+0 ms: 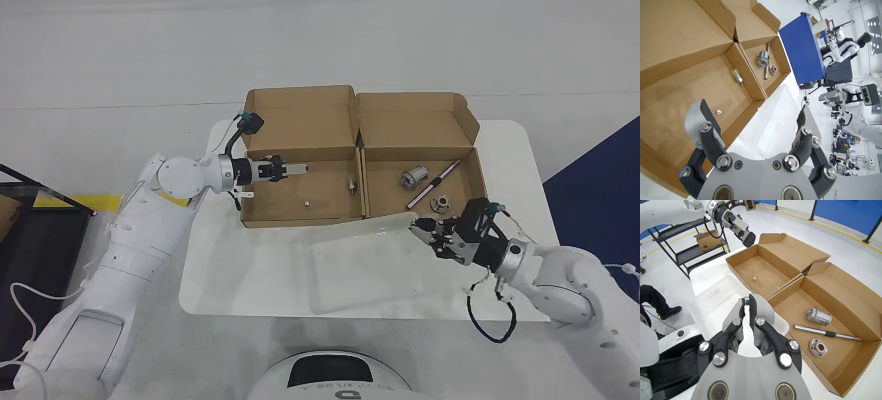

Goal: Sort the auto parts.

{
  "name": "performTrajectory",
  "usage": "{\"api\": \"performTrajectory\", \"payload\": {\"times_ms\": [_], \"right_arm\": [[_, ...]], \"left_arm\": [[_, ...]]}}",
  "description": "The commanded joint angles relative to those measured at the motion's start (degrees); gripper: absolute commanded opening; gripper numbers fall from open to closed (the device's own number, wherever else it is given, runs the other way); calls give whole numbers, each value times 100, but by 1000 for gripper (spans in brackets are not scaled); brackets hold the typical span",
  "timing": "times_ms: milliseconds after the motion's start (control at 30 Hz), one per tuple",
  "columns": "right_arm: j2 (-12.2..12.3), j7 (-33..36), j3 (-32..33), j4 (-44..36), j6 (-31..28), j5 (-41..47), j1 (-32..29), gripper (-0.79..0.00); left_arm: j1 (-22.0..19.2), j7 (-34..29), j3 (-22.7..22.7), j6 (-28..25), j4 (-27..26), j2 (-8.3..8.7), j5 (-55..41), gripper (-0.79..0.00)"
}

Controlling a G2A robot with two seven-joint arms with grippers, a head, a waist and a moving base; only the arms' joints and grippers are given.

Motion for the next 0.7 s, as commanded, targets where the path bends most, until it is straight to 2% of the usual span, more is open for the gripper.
{"api": "performTrajectory", "payload": {"times_ms": [0, 233, 333, 433, 500, 533, 667], "right_arm": [[0, 5, -6, -2, 17, -3, 4, -785], [-4, -31, -23, -21, -16, 40, 10, -785], [-41, -575, -47, 322, -424, 436, 283, -785], [-87, -1242, -210, 732, -1343, 1059, 698, -785], [-119, -1435, -465, 1132, -2000, 1591, 1069, -785], [-140, -1488, -682, 1286, -2121, 1954, 1271, -785], [-218, -1096, -1903, 1567, -2121, 3611, 2199, -785]], "left_arm": [[2, -1, -3, 0, -4, 0, 0, 0], [2, -1, -3, 0, -4, 0, 0, 0], [2, -1, -3, 0, -4, 0, 0, 0], [2, -1, -3, 0, -4, 0, 0, 0], [2, -1, -3, 0, -4, 0, 0, 0], [2, -1, -3, 0, -4, 0, 0, 0], [2, -1, -3, 0, -4, 0, 0, 0]]}}
